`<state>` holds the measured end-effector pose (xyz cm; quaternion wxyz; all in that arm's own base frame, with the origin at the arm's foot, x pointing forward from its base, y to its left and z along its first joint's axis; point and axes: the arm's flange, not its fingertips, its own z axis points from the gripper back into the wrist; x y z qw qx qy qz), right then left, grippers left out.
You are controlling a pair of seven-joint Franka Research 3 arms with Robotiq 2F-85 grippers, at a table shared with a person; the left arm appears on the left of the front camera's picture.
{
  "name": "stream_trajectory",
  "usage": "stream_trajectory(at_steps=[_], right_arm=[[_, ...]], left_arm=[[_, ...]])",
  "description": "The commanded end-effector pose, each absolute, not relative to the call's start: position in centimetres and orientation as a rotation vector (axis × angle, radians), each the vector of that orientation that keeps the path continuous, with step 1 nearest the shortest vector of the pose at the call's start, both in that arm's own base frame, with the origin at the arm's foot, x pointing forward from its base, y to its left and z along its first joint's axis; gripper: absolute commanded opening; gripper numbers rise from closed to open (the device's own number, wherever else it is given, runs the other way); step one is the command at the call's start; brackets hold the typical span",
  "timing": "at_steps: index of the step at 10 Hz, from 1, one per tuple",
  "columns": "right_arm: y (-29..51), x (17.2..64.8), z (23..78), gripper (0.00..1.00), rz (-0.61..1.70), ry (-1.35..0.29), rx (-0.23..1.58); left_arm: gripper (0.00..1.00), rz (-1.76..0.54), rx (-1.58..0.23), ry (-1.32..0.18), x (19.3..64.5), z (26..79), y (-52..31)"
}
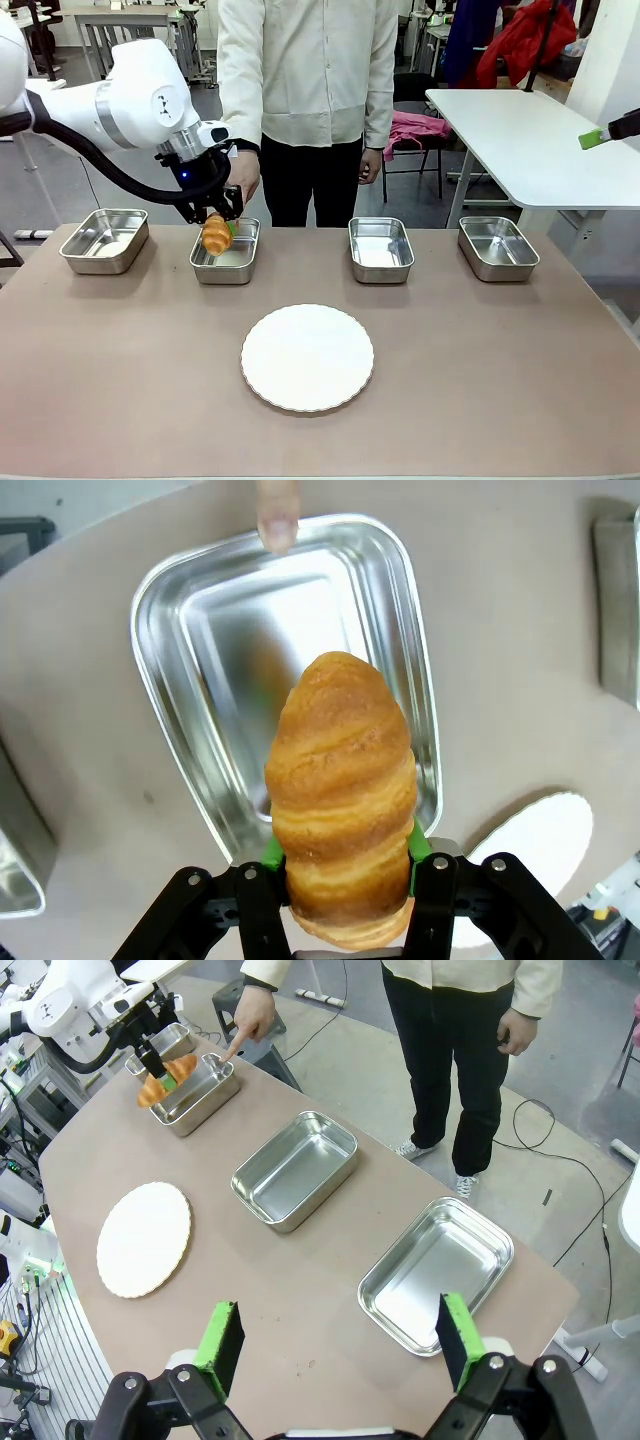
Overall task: Place the bread in the container.
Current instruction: Place the Butter Roll into the Airtight Container indicated by the human.
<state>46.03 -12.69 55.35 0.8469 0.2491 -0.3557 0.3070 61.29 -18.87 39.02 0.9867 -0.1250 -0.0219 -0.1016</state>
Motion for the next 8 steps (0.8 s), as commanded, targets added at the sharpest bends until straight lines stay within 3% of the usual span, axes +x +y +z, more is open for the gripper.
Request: stream_trajectory(at_steps=[1, 3, 4, 8], right_arm=[[-12.63, 45.98, 55.56, 1.0, 0.659, -0.756, 0.526], [-12.63, 45.98, 55.56, 1.0, 0.659, -0.756, 0.526], [-12.63, 45.98, 55.56, 1.0, 0.659, -0.756, 0.526], [-12.63, 45.98, 55.56, 1.0, 0.659, -0.756, 0.526]], left_arm=[[0.43, -0.237, -0.244, -0.075, 62.49, 38.43, -18.52], [0.43, -0.239, -0.239, -0.092, 63.1, 38.11, -18.64], [1.0, -0.266, -0.214, -0.086, 63.16, 37.86, -18.73], [1.0, -0.254, -0.238, -0.071, 62.62, 38.24, -18.61]])
